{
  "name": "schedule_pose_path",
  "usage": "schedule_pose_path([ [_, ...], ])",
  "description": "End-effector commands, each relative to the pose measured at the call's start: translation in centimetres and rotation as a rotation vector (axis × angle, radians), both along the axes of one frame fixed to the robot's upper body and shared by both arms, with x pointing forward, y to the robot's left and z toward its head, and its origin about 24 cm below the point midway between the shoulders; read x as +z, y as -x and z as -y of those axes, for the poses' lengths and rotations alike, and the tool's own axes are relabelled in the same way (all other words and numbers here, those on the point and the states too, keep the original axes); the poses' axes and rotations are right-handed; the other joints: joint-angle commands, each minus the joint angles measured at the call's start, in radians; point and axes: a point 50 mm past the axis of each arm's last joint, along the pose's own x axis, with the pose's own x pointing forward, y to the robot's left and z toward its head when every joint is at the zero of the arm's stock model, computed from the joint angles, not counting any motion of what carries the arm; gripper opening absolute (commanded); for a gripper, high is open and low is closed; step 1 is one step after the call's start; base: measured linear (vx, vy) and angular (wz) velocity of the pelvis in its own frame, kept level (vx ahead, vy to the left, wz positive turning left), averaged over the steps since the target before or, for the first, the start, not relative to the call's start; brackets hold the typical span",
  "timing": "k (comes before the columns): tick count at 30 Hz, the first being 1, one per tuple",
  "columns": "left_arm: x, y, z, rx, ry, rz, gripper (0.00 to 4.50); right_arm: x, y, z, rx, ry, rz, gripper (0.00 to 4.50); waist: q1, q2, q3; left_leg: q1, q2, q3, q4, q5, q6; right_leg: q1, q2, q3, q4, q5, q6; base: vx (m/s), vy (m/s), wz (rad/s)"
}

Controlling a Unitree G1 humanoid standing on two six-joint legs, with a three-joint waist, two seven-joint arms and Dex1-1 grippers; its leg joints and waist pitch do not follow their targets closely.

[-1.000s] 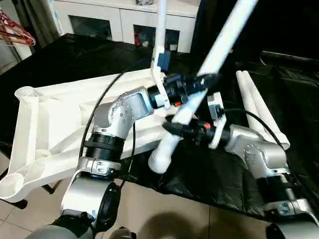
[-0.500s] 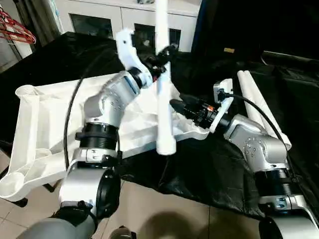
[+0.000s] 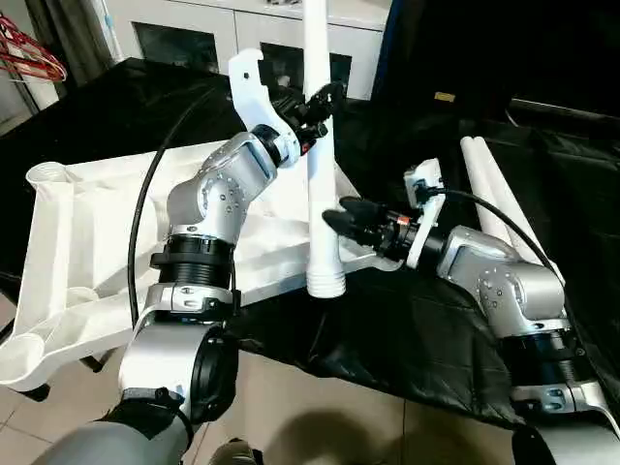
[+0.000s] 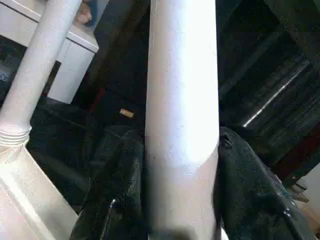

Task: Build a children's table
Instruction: Rotate leg to tighten

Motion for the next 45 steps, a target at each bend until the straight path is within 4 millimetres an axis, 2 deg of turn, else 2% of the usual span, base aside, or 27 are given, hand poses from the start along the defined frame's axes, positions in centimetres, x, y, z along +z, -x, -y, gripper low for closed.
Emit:
schedule_pose_path([
  [1,1.1,0.2,0.8,-0.005,-0.017,0.044,1.68,-0.2,0.3,-1.0,0.015,0.020,-0.012,2.91,-0.001,-0.012,-0.083,0.017,0.033,-0.019,-0.057,-0.138,0.031,0.063,-0.065,0.041,-0.066,-0.152,-0.168,0.000,0.000,0.00],
  [3,1.1,0.3,1.0,-0.006,-0.031,0.052,1.68,-0.6,0.2,-1.9,0.008,0.046,-0.031,2.91,-0.001,-0.009,-0.082,0.018,0.034,-0.020,-0.059,-0.145,0.022,0.061,-0.066,0.042,-0.067,-0.169,-0.167,0.000,0.000,0.00],
  [4,1.1,0.3,1.0,-0.006,-0.037,0.055,1.68,-0.8,0.2,-2.2,-0.001,0.060,-0.041,2.91,-0.002,-0.013,-0.081,0.018,0.034,-0.019,-0.059,-0.147,0.018,0.061,-0.066,0.042,-0.068,-0.173,-0.166,0.000,0.000,0.00],
  [7,1.2,0.3,1.0,-0.001,-0.054,0.064,1.68,-1.1,0.0,-2.5,-0.013,0.084,-0.063,2.56,-0.002,-0.010,-0.082,0.019,0.035,-0.020,-0.060,-0.144,0.012,0.060,-0.065,0.043,-0.066,-0.164,-0.165,0.000,0.000,0.00],
  [9,1.2,0.3,1.0,0.004,-0.058,0.069,1.68,-1.1,0.0,-2.6,-0.016,0.092,-0.072,2.43,0.001,-0.014,-0.081,0.020,0.034,-0.019,-0.060,-0.146,0.012,0.061,-0.067,0.044,-0.066,-0.163,-0.160,0.000,0.000,0.00],
  [11,1.3,0.3,1.0,0.007,-0.060,0.071,1.68,-1.1,0.0,-2.7,-0.012,0.099,-0.075,2.22,0.001,-0.012,-0.081,0.020,0.034,-0.020,-0.061,-0.143,0.010,0.061,-0.065,0.044,-0.065,-0.158,-0.157,0.000,0.000,0.00],
  [12,1.3,0.3,1.0,0.011,-0.063,0.073,1.68,-1.1,0.1,-2.7,-0.008,0.103,-0.076,2.16,0.001,-0.016,-0.081,0.018,0.034,-0.020,-0.060,-0.138,0.012,0.062,-0.066,0.044,-0.063,-0.152,-0.156,0.000,0.000,0.00],
  [14,1.3,0.4,1.0,0.012,-0.067,0.076,1.68,-1.1,0.1,-2.8,-0.006,0.103,-0.076,2.06,0.002,-0.015,-0.082,0.019,0.034,-0.019,-0.060,-0.136,0.011,0.062,-0.067,0.044,-0.063,-0.148,-0.157,0.000,0.000,0.00],
  [16,1.3,0.4,0.9,0.014,-0.069,0.078,1.68,-1.0,0.1,-2.8,-0.005,0.101,-0.076,2.03,0.001,-0.016,-0.081,0.018,0.034,-0.019,-0.059,-0.134,0.011,0.062,-0.067,0.044,-0.063,-0.140,-0.159,0.000,0.000,0.00],
  [17,1.2,0.4,0.9,0.011,-0.068,0.079,1.68,-1.0,0.0,-2.8,-0.005,0.096,-0.078,2.02,0.000,-0.020,-0.081,0.018,0.033,-0.018,-0.059,-0.133,0.014,0.063,-0.066,0.044,-0.064,-0.143,-0.157,0.000,0.000,0.00],
  [20,1.3,0.5,0.9,-0.001,-0.053,0.080,1.68,-0.8,0.0,-2.8,-0.003,0.080,-0.075,1.99,0.000,-0.019,-0.081,0.018,0.033,-0.019,-0.059,-0.129,0.015,0.063,-0.067,0.044,-0.062,-0.143,-0.158,0.000,0.000,0.00],
  [21,1.3,0.6,1.0,-0.020,-0.046,0.081,2.24,-0.8,0.0,-2.7,0.000,0.070,-0.071,1.99,0.001,-0.018,-0.081,0.018,0.033,-0.018,-0.058,-0.129,0.015,0.063,-0.067,0.044,-0.063,-0.144,-0.158,0.000,0.000,0.00],
  [22,1.4,0.8,1.1,-0.062,-0.009,0.080,2.38,-0.5,0.1,-2.6,0.017,0.043,-0.057,1.99,0.001,-0.018,-0.081,0.018,0.033,-0.018,-0.058,-0.128,0.015,0.063,-0.067,0.044,-0.062,-0.143,-0.158,0.000,0.000,0.00],
  [25,1.3,1.2,1.3,-0.158,0.061,0.063,2.44,0.2,0.4,-2.1,0.074,-0.039,-0.028,1.95,0.002,-0.015,-0.082,0.018,0.033,-0.018,-0.056,-0.122,0.021,0.063,-0.067,0.044,-0.059,-0.122,-0.182,0.000,0.000,0.00],
  [26,1.0,1.6,1.2,-0.247,0.111,0.036,2.58,0.9,1.0,-1.5,0.143,-0.117,-0.013,1.92,0.002,-0.018,-0.082,0.018,0.032,-0.015,-0.055,-0.125,0.029,0.064,-0.066,0.043,-0.058,-0.112,-0.190,0.000,0.000,0.00],
  [27,0.8,1.8,1.2,-0.299,0.129,0.030,2.73,1.1,1.2,-1.2,0.173,-0.139,-0.008,1.91,0.006,-0.014,-0.081,0.018,0.031,-0.015,-0.053,-0.126,0.039,0.066,-0.069,0.043,-0.057,-0.112,-0.201,0.000,0.000,0.00],
  [29,0.8,2.4,1.2,-0.396,0.158,0.031,2.81,1.2,1.6,-0.9,0.213,-0.147,-0.010,1.90,0.006,-0.015,-0.081,0.018,0.032,-0.016,-0.054,-0.125,0.045,0.064,-0.064,0.042,-0.057,-0.110,-0.203,0.000,0.000,0.00],
  [30,0.8,2.8,1.2,-0.449,0.172,0.039,2.84,1.2,1.8,-0.7,0.233,-0.147,-0.011,1.90,0.006,-0.012,-0.081,0.018,0.033,-0.017,-0.054,-0.124,0.044,0.065,-0.065,0.043,-0.056,-0.110,-0.206,0.000,0.000,0.00],
  [33,1.0,3.6,1.2,-0.550,0.190,0.066,2.84,1.3,2.2,-0.3,0.268,-0.153,-0.016,1.90,0.006,-0.014,-0.079,0.019,0.034,-0.017,-0.056,-0.144,0.033,0.066,-0.067,0.042,-0.062,-0.159,-0.198,0.000,0.000,0.00],
  [36,1.2,3.8,1.2,-0.572,0.192,0.071,2.51,1.3,2.3,-0.2,0.284,-0.156,-0.017,1.89,0.005,-0.006,-0.079,0.021,0.035,-0.018,-0.057,-0.163,0.019,0.062,-0.067,0.042,-0.066,-0.188,-0.188,0.000,0.000,0.00],
  [38,1.2,3.8,1.2,-0.580,0.175,0.081,2.47,1.3,2.3,-0.1,0.294,-0.158,-0.016,1.89,0.004,-0.008,-0.078,0.021,0.033,-0.019,-0.059,-0.174,0.011,0.063,-0.066,0.042,-0.070,-0.207,-0.175,0.000,0.000,0.00],
  [39,1.2,3.8,1.2,-0.580,0.174,0.084,2.23,1.3,2.4,-0.1,0.297,-0.159,-0.016,1.89,0.004,-0.009,-0.079,0.021,0.034,-0.019,-0.059,-0.173,0.009,0.064,-0.066,0.042,-0.069,-0.207,-0.173,0.000,0.000,0.00],
  [45,1.2,3.3,1.1,-0.507,0.146,0.087,1.82,1.2,2.0,0.0,0.244,-0.092,0.039,1.89,0.005,-0.009,-0.082,0.020,0.033,-0.020,-0.057,-0.150,0.011,0.065,-0.065,0.042,-0.065,-0.166,-0.176,0.000,0.000,0.00],
])
